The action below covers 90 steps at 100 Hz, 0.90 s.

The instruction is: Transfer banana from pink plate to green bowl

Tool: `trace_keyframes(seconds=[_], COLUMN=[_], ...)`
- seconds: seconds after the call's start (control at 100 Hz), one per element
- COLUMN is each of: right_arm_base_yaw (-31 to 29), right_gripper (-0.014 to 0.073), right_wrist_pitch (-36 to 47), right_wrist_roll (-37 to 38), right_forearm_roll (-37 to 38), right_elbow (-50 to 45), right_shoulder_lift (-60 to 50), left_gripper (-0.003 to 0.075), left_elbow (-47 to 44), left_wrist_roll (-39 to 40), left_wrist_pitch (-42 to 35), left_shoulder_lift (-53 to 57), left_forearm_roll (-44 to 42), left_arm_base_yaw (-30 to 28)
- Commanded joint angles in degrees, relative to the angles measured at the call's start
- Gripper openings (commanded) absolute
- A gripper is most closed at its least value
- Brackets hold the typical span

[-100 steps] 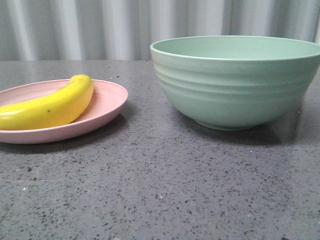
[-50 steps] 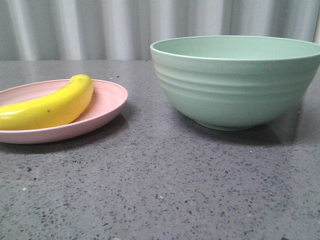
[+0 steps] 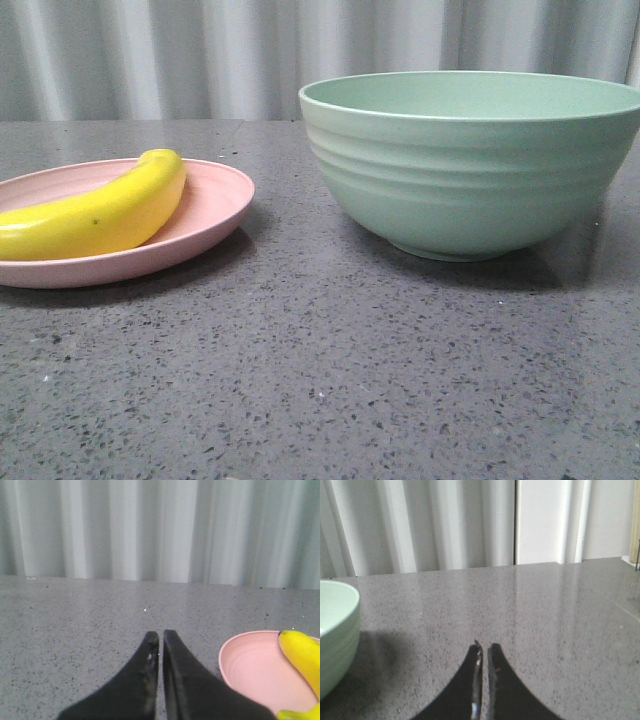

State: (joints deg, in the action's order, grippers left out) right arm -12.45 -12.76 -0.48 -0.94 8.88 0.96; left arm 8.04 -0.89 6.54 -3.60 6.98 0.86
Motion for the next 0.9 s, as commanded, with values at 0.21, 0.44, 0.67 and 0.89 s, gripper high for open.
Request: trace_keyframes(seconds=[0.21, 0.44, 0.67, 0.89], right_arm_base_yaw=[-0.01, -0.01, -0.01, -0.01], right_gripper=[-0.0064, -0.0064, -0.0064, -0.0064], right_wrist_pitch=[-2.24, -3.57, -4.33, -4.44], right_wrist_roll=[-0.31, -0.31, -0.31, -0.31], right_forearm_roll=[-0.31, -0.44, -0.57, -0.81], right_elbow=[12.19, 12.28, 11.38, 11.38], right_shoulder_lift=[10.69, 14.61, 14.85, 14.85], left_gripper=[-0.0020, 0.0062, 0.0367, 0.0445], left_elbow=[11.13, 11.64, 11.64, 12.67], left_wrist_roll=[0.52, 0.52, 0.52, 0.52], left_wrist_pitch=[-7.21, -14.71, -16.65, -21.36], left_shoulder_lift=[-12.88, -20.76, -25.80, -29.30], left_forearm_roll=[0.63, 0.63, 0.63, -0.33], left_arm_base_yaw=[0.09, 0.09, 0.09, 0.89])
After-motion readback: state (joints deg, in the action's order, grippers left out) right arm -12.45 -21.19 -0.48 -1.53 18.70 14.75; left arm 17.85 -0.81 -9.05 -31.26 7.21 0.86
